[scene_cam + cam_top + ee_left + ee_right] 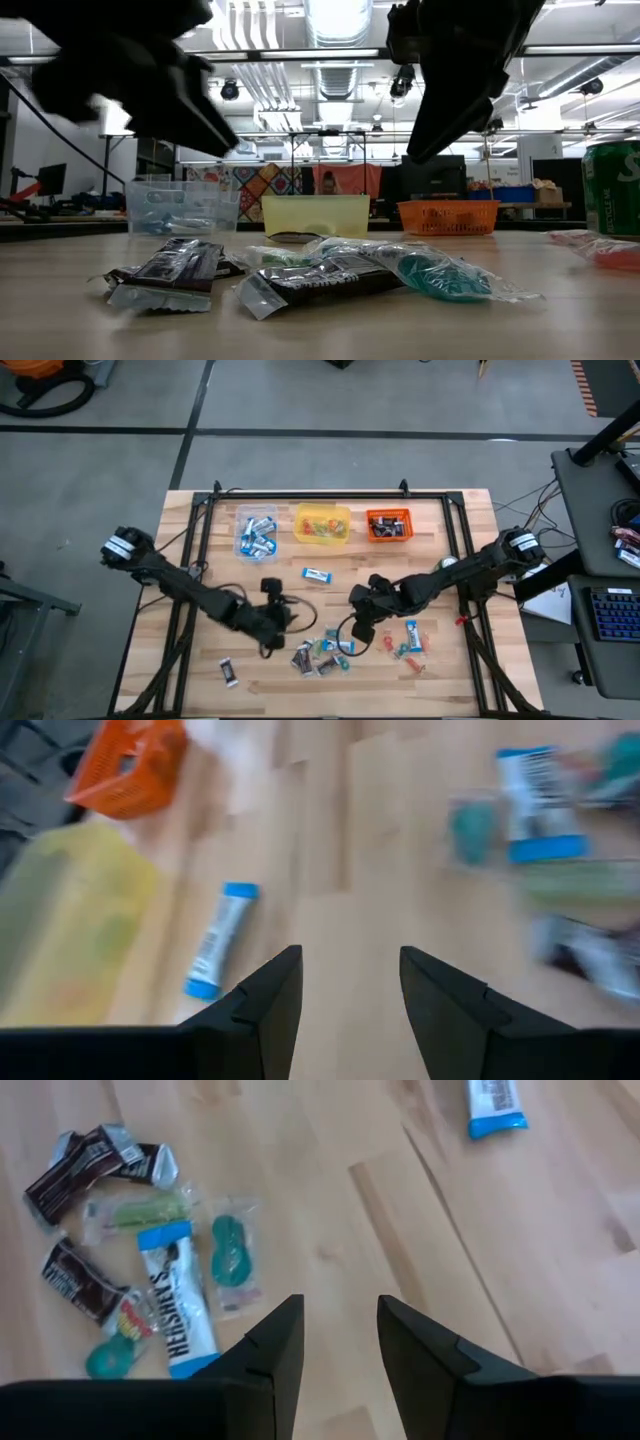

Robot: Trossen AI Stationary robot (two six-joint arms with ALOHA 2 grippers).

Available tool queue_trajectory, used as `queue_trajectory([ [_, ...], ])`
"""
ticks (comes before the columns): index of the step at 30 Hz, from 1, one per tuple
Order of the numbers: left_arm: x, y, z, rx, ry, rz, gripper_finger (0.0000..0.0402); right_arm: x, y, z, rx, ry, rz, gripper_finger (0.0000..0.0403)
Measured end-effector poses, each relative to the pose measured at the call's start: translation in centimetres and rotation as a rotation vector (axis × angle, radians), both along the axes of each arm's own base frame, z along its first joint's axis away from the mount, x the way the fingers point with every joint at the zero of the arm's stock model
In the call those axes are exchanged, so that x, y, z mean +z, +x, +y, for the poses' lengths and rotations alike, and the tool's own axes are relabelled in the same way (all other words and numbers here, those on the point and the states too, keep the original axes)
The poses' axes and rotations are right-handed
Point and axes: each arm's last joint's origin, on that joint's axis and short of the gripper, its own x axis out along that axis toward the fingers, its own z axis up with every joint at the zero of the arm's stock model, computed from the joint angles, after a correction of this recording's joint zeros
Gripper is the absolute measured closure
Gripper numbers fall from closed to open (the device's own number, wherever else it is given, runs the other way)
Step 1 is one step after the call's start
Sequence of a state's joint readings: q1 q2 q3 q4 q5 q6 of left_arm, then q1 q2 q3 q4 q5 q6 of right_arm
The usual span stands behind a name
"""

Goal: Sort candy
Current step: Put the white chocolate into the transparent bin

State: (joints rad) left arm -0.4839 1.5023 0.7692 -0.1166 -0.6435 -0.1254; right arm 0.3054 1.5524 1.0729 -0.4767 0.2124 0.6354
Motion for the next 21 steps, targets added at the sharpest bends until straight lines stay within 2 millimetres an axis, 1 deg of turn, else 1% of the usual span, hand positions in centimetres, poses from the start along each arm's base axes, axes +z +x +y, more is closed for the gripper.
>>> queue_trajectory([
  [5,-1.1,2.8,3.4,0.011,0.094,0.011,0.0249,0.0,0.1,-0.3,0.008,-0.012,-0.002,0.0287],
  [9,-2.6,4.6,6.2,-0.031,0.066,0.045,0.0249,0.0,0.1,-0.3,0.026,-0.023,-0.001,0.0291],
  [14,-4.8,5.5,9.4,0.021,0.08,0.123,0.0249,0.0,0.2,-0.3,0.029,-0.023,-0.006,0.0291],
  [18,-6.2,5.9,10.7,0.004,0.075,0.157,0.0249,0.1,0.2,-0.3,0.038,-0.027,-0.013,0.0291],
  [21,-6.9,6.2,11.4,0.01,0.067,0.162,0.0249,0.1,0.3,-0.3,0.034,-0.034,-0.017,0.0291],
])
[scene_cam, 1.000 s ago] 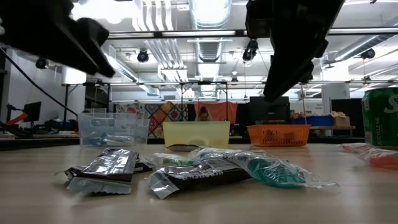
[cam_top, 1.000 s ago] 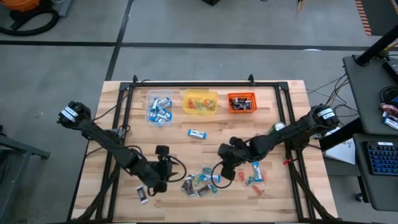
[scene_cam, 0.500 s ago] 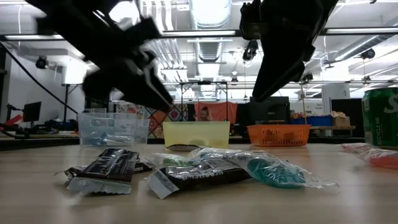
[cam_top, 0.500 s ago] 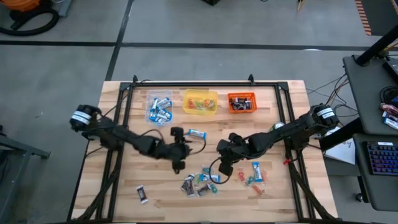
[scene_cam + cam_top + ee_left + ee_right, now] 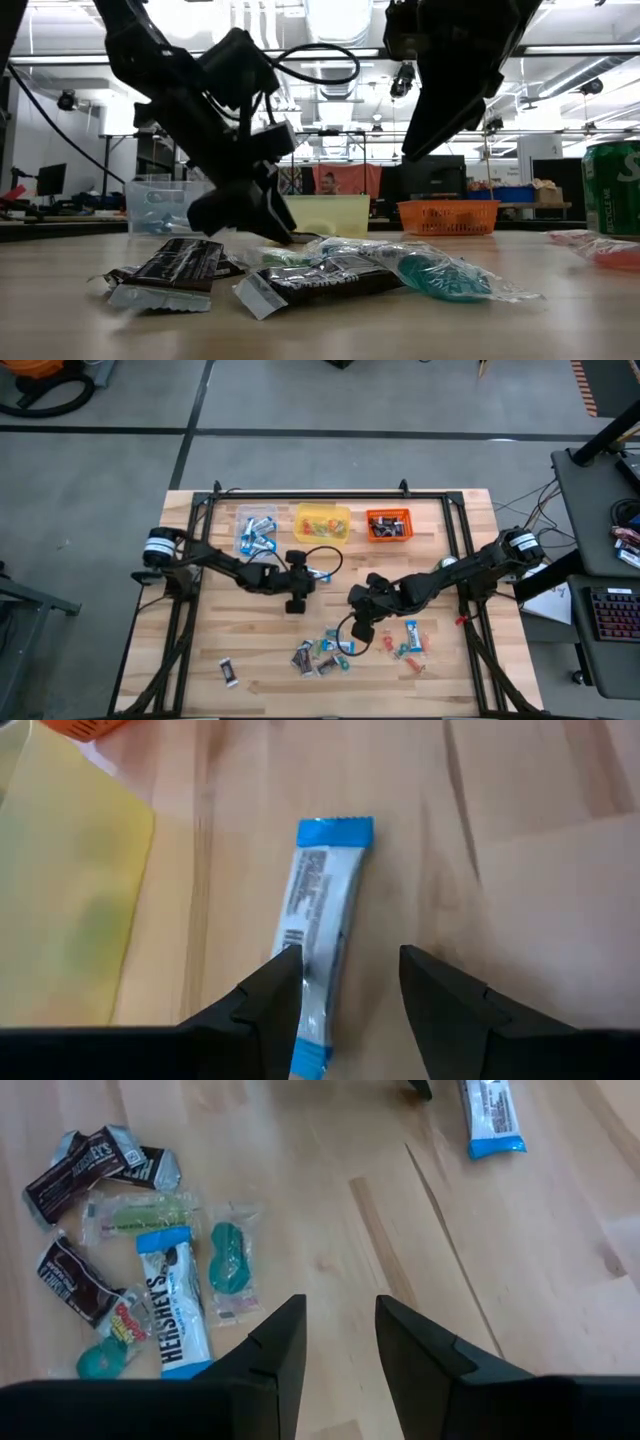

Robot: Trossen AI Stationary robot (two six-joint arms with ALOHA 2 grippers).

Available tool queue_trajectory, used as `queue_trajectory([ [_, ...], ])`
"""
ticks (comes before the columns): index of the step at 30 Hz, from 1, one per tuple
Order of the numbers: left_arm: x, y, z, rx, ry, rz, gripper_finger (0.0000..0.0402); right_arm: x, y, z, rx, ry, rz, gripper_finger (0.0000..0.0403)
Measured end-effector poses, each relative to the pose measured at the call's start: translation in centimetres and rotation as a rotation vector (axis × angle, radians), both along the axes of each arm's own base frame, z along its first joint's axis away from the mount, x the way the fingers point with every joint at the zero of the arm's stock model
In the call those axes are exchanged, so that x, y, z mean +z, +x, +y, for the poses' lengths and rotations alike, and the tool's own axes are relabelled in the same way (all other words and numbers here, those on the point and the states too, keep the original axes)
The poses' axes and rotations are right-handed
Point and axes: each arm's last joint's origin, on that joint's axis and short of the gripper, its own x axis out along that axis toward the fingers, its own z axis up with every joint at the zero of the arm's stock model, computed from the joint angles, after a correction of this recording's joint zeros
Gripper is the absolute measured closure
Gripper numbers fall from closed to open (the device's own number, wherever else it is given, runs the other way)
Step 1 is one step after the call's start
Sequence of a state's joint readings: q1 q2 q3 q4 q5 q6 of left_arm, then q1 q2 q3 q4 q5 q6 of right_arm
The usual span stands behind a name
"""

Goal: Sort candy
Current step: Put the white chocolate into the transparent bin

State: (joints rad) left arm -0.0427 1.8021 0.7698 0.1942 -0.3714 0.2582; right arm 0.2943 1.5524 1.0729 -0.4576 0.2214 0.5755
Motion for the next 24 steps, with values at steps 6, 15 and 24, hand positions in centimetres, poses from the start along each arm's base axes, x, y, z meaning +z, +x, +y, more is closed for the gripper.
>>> queue_trajectory([
  [6,-0.5,0.2,0.8,0.021,-0.007,-0.002,0.0249,0.0,0.1,0.0,-0.008,-0.011,-0.009,0.0291],
  [15,-1.3,0.3,2.3,0.011,-0.089,0.015,0.0275,0.1,0.2,0.0,0.0,-0.011,-0.031,0.0291],
  [24,-1.5,0.3,2.4,0.003,-0.104,0.018,0.0392,0.1,0.2,0.0,0.0,-0.012,-0.031,0.0291],
])
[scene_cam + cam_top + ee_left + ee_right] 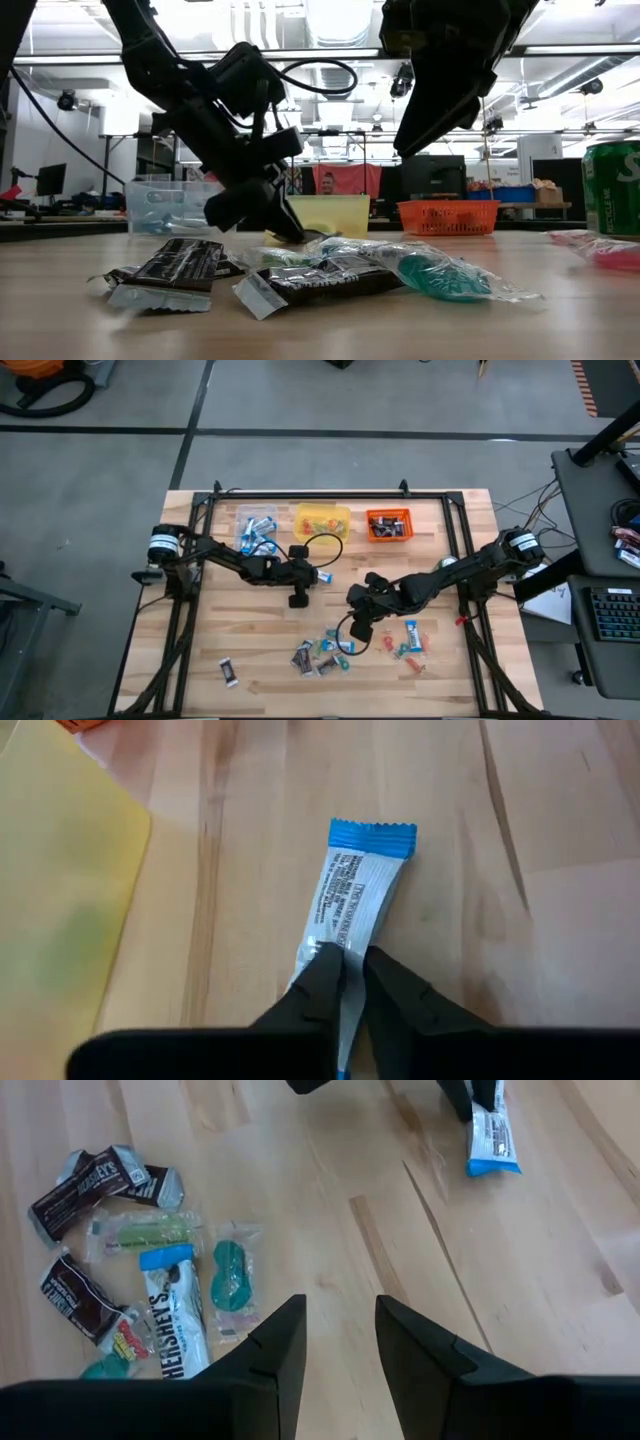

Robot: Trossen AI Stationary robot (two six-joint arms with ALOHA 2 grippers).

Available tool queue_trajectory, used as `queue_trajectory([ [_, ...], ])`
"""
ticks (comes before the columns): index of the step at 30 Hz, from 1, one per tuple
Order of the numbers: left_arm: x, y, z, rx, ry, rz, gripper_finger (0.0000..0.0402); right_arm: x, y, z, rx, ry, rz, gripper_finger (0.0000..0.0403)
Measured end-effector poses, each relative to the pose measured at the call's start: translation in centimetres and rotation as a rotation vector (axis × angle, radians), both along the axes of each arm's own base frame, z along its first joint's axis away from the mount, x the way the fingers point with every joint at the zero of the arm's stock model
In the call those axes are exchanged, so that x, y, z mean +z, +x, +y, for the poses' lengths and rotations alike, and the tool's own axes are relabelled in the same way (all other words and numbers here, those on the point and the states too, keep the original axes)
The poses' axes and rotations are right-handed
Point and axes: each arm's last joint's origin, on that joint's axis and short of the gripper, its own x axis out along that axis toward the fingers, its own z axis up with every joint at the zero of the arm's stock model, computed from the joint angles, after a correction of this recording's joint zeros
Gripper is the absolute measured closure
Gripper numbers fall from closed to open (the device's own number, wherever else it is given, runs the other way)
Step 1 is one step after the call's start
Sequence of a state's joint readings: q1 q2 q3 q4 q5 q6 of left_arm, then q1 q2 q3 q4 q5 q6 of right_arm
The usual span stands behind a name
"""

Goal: Sort candy
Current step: Put the white chocolate into the transparent bin

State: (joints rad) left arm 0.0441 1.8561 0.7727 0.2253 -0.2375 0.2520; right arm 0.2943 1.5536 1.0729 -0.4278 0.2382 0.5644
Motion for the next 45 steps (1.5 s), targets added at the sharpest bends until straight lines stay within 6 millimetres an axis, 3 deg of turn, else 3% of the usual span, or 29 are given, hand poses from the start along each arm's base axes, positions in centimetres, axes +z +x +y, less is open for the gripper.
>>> queue_trajectory([
  [10,2.1,-0.5,-1.7,-0.071,-0.06,-0.033,0.04,0.0,0.0,0.0,0.0,0.001,0.0,0.0291],
  [15,5.8,-1.6,-3.0,-0.13,-0.122,-0.089,0.0401,0.0,0.0,0.0,0.0,0.001,-0.001,0.0291],
  [21,10.8,-5.0,-2.9,-0.08,-0.077,-0.101,0.0401,0.1,0.2,0.1,0.0,0.008,-0.024,0.0291],
  [26,13.1,-8.9,-0.2,0.172,0.14,-0.002,0.0401,0.1,0.2,0.1,-0.001,0.007,-0.027,0.0291],
  [32,14.1,-12.0,4.7,0.346,0.197,0.111,0.0401,0.3,0.4,0.1,0.011,0.002,-0.047,0.0291],
  [40,13.1,-13.8,11.4,0.454,0.042,0.13,0.0401,0.3,0.4,0.1,0.012,0.001,-0.049,0.0291],
  [45,12.1,-13.8,13.9,0.563,-0.004,0.165,0.0401,0.3,0.4,0.1,0.024,-0.007,-0.052,0.0291],
])
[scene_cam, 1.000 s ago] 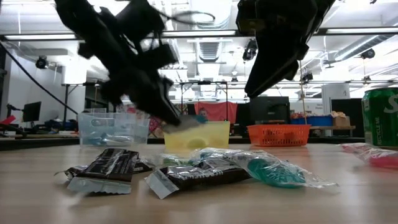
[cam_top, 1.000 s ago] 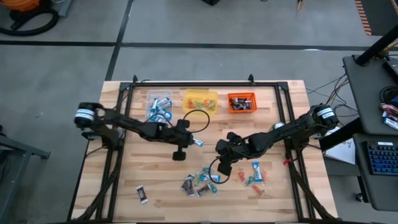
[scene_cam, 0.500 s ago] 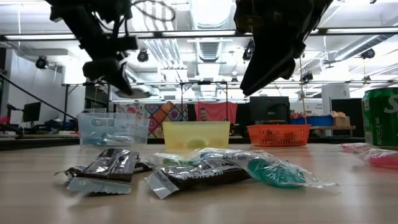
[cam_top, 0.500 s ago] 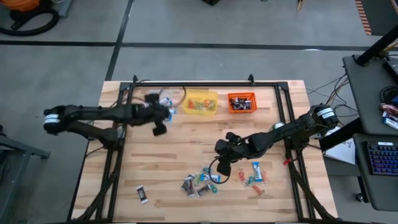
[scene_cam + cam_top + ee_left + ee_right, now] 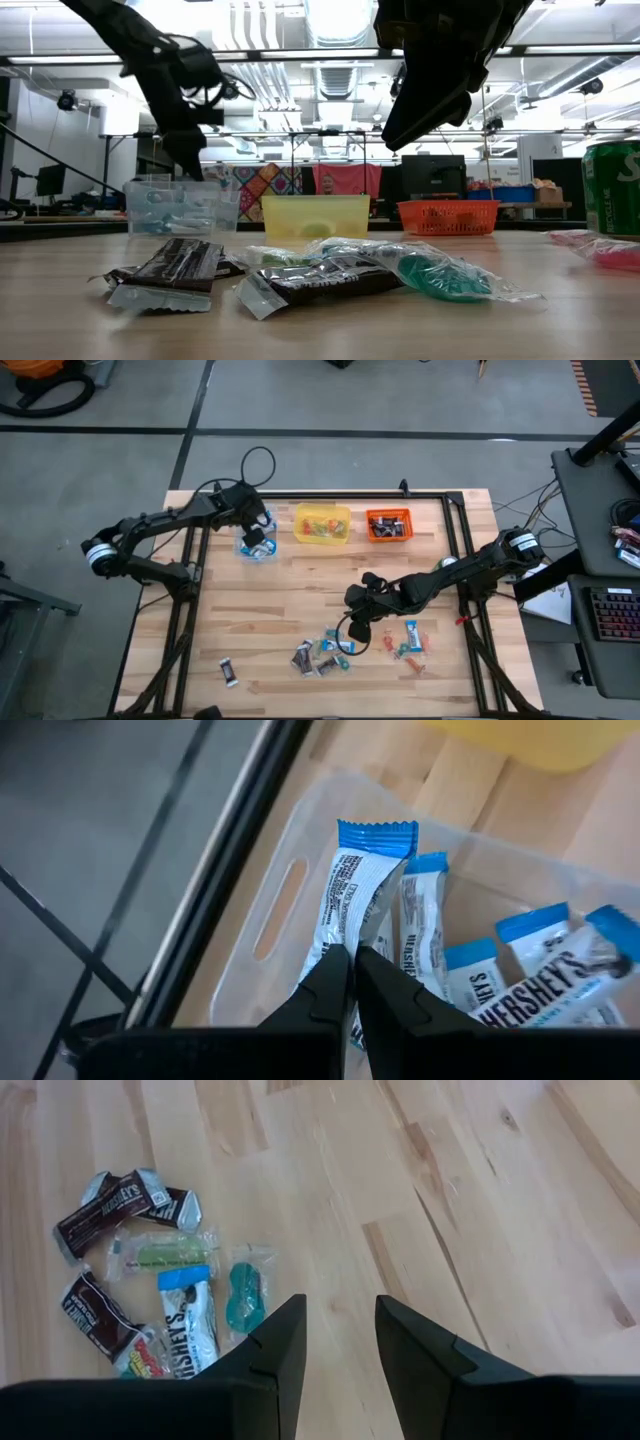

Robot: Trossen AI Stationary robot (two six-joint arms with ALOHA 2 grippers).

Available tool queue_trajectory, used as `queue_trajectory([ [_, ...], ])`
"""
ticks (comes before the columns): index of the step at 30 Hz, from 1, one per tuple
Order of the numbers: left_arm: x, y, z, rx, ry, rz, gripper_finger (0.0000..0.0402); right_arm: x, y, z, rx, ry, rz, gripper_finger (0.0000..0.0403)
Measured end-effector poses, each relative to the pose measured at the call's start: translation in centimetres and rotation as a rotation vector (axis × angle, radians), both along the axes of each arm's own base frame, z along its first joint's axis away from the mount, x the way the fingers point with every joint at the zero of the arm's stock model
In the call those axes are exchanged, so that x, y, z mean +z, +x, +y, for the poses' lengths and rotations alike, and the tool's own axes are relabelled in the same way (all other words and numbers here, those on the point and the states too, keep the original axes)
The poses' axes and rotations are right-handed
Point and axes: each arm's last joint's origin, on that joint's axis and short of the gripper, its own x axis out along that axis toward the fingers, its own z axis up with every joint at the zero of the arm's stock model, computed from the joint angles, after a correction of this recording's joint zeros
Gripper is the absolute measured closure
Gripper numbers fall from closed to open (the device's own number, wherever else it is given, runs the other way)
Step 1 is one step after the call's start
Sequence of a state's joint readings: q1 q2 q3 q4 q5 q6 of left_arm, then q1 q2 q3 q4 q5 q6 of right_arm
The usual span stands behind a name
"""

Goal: Sort candy
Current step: Put the white chocolate into the transparent bin, then put the blue gummy into the yellow bin

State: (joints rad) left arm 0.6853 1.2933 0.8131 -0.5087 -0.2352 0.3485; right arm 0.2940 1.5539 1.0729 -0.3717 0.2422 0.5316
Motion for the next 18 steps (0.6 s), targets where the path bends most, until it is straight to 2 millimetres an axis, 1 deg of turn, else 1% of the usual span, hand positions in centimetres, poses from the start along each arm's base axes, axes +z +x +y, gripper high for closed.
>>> queue_trajectory([
  [4,-0.9,0.6,0.9,0.009,-0.028,0.033,0.0401,0.1,0.1,0.0,0.016,-0.008,-0.012,0.0291],
  [7,-1.5,1.0,1.2,0.003,-0.043,0.057,0.0392,0.1,0.1,0.0,0.017,-0.007,-0.011,0.0291],
  [13,-1.6,1.3,1.4,0.003,-0.048,0.064,0.0342,0.1,0.1,0.0,0.017,-0.006,-0.012,0.0291],
  [16,-1.2,1.0,1.2,0.027,-0.05,0.042,0.0316,0.1,0.1,0.0,0.016,-0.004,-0.012,0.0291],
  [18,-0.7,0.8,0.8,0.071,-0.068,0.014,0.0303,0.1,0.1,0.0,0.016,-0.003,-0.014,0.0291],
])
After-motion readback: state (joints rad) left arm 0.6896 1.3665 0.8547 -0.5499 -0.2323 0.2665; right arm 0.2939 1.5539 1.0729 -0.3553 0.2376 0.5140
